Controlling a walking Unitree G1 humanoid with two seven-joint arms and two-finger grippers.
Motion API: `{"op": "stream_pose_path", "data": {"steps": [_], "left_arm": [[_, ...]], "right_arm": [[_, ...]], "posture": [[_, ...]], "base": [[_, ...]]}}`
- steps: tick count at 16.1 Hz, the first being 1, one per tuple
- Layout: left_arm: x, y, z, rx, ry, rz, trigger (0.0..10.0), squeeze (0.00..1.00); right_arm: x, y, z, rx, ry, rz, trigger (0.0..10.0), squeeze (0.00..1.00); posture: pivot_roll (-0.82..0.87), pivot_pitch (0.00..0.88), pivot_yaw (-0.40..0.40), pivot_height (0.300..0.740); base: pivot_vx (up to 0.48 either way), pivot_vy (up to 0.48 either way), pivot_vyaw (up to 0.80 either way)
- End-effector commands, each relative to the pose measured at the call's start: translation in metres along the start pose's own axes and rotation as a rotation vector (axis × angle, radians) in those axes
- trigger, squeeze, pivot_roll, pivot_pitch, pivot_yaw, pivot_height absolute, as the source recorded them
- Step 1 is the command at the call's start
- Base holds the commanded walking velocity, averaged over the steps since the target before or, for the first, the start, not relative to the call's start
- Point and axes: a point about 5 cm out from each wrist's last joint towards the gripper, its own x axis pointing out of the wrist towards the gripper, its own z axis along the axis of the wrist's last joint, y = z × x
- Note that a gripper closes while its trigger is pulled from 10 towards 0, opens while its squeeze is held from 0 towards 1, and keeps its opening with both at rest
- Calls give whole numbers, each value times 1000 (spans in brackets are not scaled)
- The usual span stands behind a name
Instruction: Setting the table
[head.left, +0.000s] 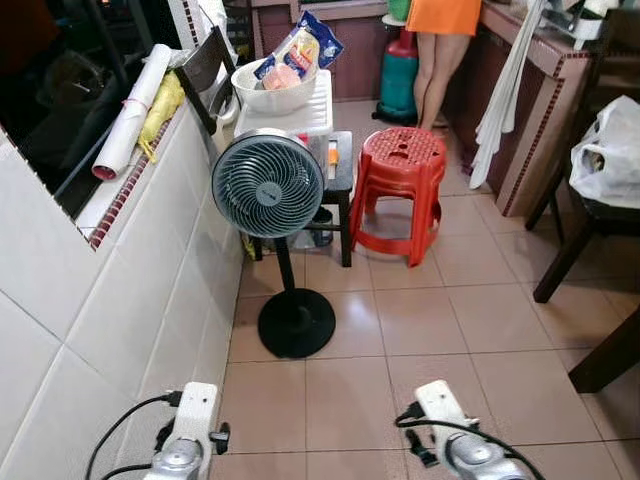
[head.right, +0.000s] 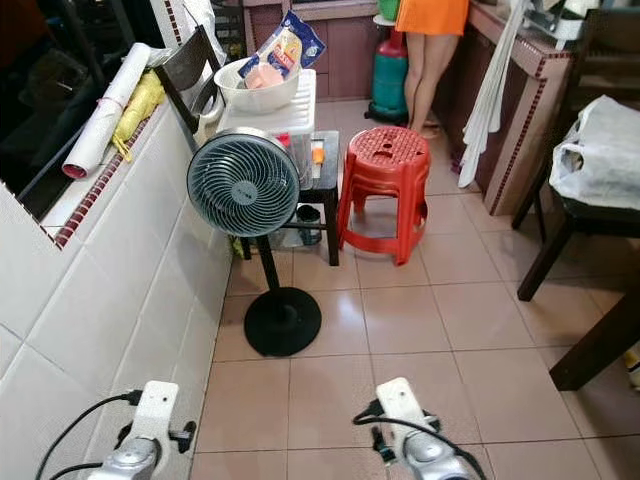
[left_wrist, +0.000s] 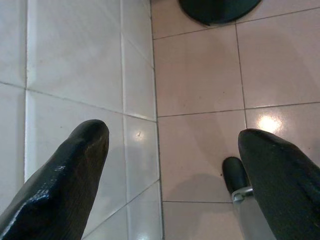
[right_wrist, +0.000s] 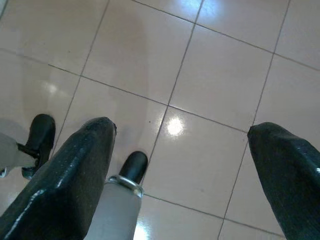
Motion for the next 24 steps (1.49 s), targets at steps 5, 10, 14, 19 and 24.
{"op": "stream_pose_path", "data": {"steps": [5,10,14,19,24], "left_arm": [[-1,-14,-7,-36,61,-70,10000,0],[-3,-10,-17,-71,91,-48,10000,0],[-3,-8,-21,-76,103,-43,10000,0],[-4,-8,-25,-73,112,-40,10000,0],[-5,-9,-28,-75,121,-40,10000,0]], "right_arm": [[-2,-2,-12,191,42,-28,10000,0],[0,0,-6,213,33,-28,10000,0],[0,1,-3,222,21,-16,10000,0],[1,1,0,237,6,-2,10000,0],[0,-1,-1,225,11,-5,10000,0]], "posture": [[-142,0,108,740],[-120,0,92,740],[-110,0,88,740],[-108,0,88,740],[-105,0,85,740]], "base": [[0,0,0],[0,0,0],[0,0,0],[0,0,0],[0,0,0]]}}
